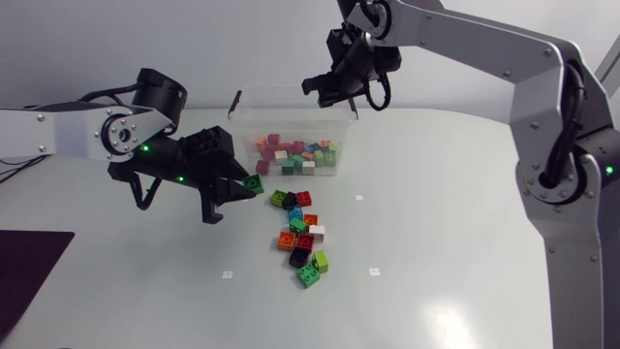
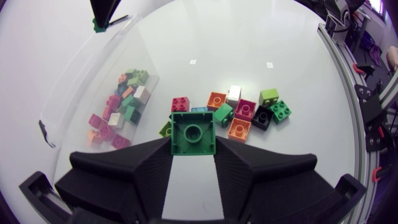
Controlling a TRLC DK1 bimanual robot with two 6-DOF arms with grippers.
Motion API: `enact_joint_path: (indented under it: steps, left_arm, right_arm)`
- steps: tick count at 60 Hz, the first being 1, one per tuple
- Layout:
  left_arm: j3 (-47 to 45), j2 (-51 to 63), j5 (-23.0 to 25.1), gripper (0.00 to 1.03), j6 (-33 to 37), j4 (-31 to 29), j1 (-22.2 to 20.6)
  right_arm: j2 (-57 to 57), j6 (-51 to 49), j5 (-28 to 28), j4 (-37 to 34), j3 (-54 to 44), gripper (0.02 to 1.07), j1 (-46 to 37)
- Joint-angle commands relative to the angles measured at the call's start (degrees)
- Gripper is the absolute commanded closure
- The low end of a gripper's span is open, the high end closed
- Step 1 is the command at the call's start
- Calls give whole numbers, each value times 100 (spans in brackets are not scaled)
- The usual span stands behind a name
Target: Place the duplo bricks in the container
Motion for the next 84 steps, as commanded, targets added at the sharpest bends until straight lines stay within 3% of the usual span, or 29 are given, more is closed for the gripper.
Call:
enact_joint_path:
  steps: [1, 7, 9, 10, 12, 23, 36, 59, 84]
  left_arm:
    - [-101, -226, 66, 70, -107, -72, 22]
    - [-4, -261, 66, 70, -230, -72, 30]
    - [40, -261, 66, 70, -265, -72, 39]
    - [66, -252, 66, 70, -309, -63, 39]
    - [110, -252, 66, 70, -353, -37, 48]
    - [382, -147, 66, 70, -758, 174, 118]
    - [831, 143, 66, 70, -1232, 376, 136]
    - [2298, 1180, -127, 69, -2234, 789, 180]
    - [3564, 2130, -294, 69, -2656, 798, 153]
  right_arm:
    - [441, 110, -2, -320, 668, 47, -17]
    - [775, 136, -2, -847, 1380, 32, -8]
    - [793, 136, -2, -900, 1468, 25, -8]
    - [775, 136, -2, -926, 1494, 16, 0]
    - [749, 145, -2, -962, 1494, 11, 9]
    - [353, 136, -2, -1058, 1169, 9, 18]
    - [-570, 118, 86, -847, -9, 8, 88]
    - [-2134, -31, 148, 67, -2601, 8, 150]
    - [-2978, -75, 148, 726, -4351, 8, 273]
